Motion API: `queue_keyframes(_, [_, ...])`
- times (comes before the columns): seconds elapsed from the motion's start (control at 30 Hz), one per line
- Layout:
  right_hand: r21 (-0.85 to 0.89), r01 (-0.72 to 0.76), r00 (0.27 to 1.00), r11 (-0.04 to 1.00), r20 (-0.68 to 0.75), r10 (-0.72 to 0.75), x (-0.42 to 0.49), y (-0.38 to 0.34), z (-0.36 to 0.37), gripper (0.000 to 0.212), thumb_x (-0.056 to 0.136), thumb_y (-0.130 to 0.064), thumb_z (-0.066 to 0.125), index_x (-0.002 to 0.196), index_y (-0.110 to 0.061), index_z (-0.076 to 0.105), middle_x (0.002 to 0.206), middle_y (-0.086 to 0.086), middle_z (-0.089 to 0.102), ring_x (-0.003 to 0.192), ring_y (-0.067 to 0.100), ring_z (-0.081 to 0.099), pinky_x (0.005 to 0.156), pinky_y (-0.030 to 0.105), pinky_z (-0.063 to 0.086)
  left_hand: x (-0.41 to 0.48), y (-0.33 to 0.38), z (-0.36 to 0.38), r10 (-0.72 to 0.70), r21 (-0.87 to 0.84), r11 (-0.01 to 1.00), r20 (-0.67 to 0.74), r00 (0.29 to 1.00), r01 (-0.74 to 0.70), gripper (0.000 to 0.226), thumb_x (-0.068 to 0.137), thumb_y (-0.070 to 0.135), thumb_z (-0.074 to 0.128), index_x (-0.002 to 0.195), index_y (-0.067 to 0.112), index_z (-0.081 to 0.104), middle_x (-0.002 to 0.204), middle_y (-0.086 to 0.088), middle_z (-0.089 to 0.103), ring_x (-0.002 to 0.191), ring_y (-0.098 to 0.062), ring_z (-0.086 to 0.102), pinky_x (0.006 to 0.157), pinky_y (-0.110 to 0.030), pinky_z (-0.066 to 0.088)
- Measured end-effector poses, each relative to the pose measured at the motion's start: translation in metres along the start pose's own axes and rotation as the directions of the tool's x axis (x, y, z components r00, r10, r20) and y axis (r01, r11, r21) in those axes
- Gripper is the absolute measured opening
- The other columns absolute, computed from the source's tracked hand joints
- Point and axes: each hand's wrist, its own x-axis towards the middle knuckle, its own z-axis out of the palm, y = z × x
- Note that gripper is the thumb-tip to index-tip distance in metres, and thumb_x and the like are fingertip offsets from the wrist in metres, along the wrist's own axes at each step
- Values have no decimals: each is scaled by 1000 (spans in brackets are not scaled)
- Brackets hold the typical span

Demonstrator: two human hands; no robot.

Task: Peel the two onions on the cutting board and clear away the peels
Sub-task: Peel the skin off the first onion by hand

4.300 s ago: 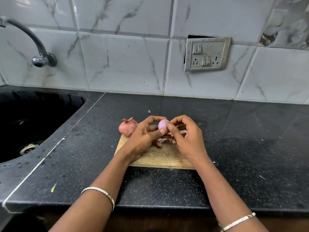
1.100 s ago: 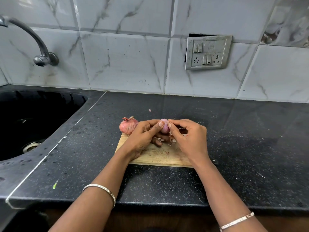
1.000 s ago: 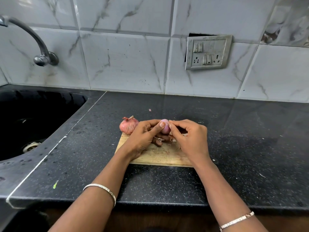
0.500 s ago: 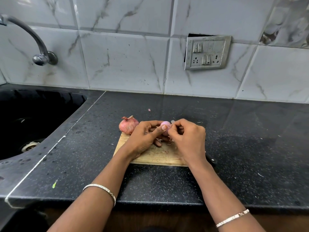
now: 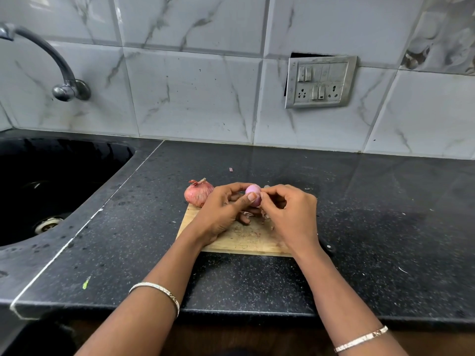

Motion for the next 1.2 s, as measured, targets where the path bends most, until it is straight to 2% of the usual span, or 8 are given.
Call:
queue_keyframes(0.1, [-83,28,999,996,-27,-31,-1,1,3,9,84,-25,75,79,-18,77,72,-8,72,63,12,66,62,41,56,0,0,-1,-4,46,999,20,1000,3,34,99,21,65,129,5,63,110,-13,77,102,-28,74,64,-25,59])
queue_keyframes(0.23, [-160,26,998,987,-45,-34,-2,-3,5,15,79,-27,78,74,-14,72,69,-5,70,61,17,64,62,41,56,-1,0,-1,-4,89,996,26,1000,1,33,98,21,67,129,8,64,110,-12,77,102,-26,74,66,-26,60])
queue_keyframes(0.43, [-34,-106,994,994,-25,106,2,1,1,3,81,-20,76,79,-19,74,70,-12,71,66,4,67,69,33,57,-2,4,0,-9,-3,1000,3,1000,9,37,95,15,69,131,8,62,113,-15,75,101,-26,74,65,-27,60])
queue_keyframes(0.53, [33,-81,997,996,4,81,1,-2,1,13,82,-13,74,91,-22,76,84,-14,72,78,0,67,72,21,55,-2,5,0,6,-36,999,-22,1000,-7,38,94,12,71,131,10,62,115,-15,74,98,-24,73,66,-29,60])
queue_keyframes(0.67, [130,-36,999,991,34,32,1,-6,-1,15,86,-21,77,101,-23,79,95,-14,73,89,-1,68,74,15,53,-2,4,-1,25,-63,998,-57,998,-29,39,91,8,73,130,11,63,118,-15,73,95,-26,73,71,-33,63])
queue_keyframes(0.87, [168,-33,999,985,6,32,4,-1,-2,11,85,-17,80,95,-20,82,92,-14,76,88,-1,70,79,17,54,0,3,-3,7,-71,997,-65,998,-11,45,83,1,78,125,11,65,114,-19,72,87,-29,73,72,-35,63])
queue_keyframes(0.97, [176,-40,999,984,7,39,4,-1,-2,10,84,-13,80,92,-19,83,86,-16,75,84,-3,70,76,15,54,0,3,-3,5,-61,998,-72,997,-9,45,81,-2,79,123,9,66,114,-18,72,88,-28,74,74,-36,64])
queue_keyframes(1.2, [164,-77,997,983,-9,80,4,0,-3,11,84,-12,76,88,-20,83,76,-15,75,74,0,71,71,23,58,0,3,-3,-1,-39,999,-78,997,-2,48,77,-4,82,121,10,67,113,-16,71,87,-29,74,74,-37,64])
